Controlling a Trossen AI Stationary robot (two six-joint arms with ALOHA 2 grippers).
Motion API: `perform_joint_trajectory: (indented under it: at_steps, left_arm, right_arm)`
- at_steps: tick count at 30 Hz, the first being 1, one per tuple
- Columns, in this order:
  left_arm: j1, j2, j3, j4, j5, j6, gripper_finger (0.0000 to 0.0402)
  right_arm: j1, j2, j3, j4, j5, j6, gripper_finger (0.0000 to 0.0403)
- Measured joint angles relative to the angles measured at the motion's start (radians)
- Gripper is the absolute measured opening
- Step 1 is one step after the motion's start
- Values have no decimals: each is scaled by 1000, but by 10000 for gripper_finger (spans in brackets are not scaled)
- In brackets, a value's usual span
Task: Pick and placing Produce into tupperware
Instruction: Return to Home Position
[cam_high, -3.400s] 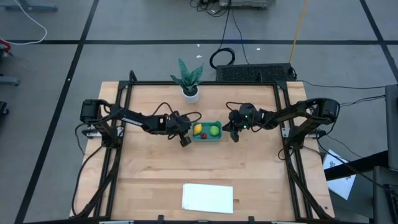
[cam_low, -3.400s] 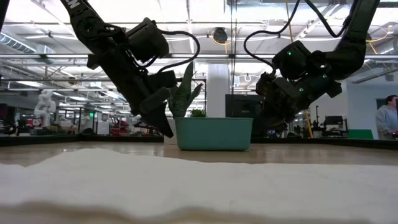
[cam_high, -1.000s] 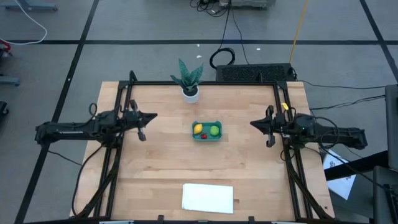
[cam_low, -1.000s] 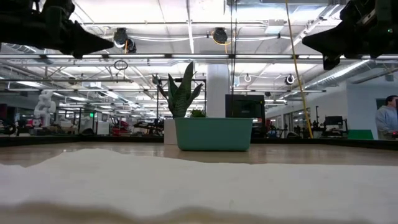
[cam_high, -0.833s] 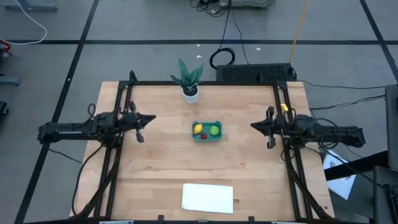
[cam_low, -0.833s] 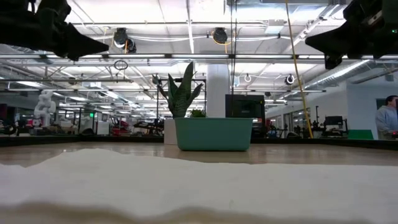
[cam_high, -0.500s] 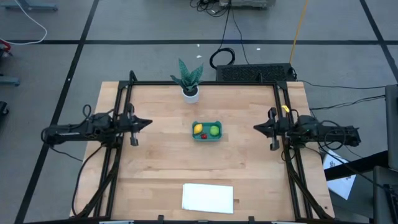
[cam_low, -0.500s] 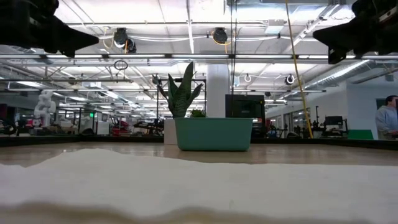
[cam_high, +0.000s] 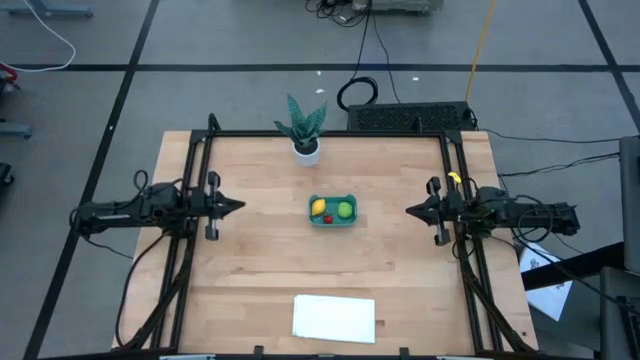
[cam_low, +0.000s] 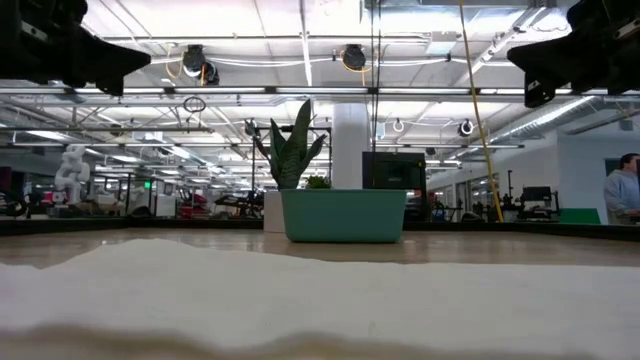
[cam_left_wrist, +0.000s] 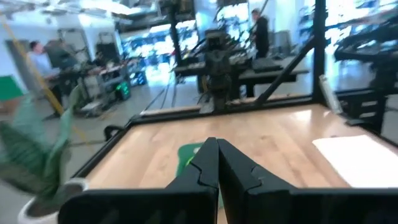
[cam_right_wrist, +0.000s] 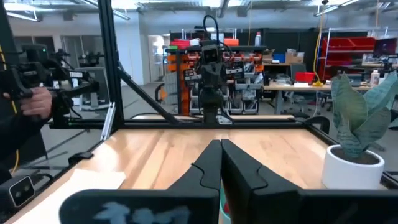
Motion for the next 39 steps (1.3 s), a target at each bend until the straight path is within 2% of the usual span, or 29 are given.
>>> perform_joint_trajectory:
  at_steps: [6,19,39]
  left_arm:
    - [0,0,-53,42,27,-1,0]
    - [0,1,-128,108,61,-28,0]
    - [0,5,-128,117,61,-37,1]
  right_arm:
    - [-1,0,0,1,-50,-5,0]
    - [-1,0,-2,-17,-51,-1,0]
    - [-1,0,-35,43,-51,3,0]
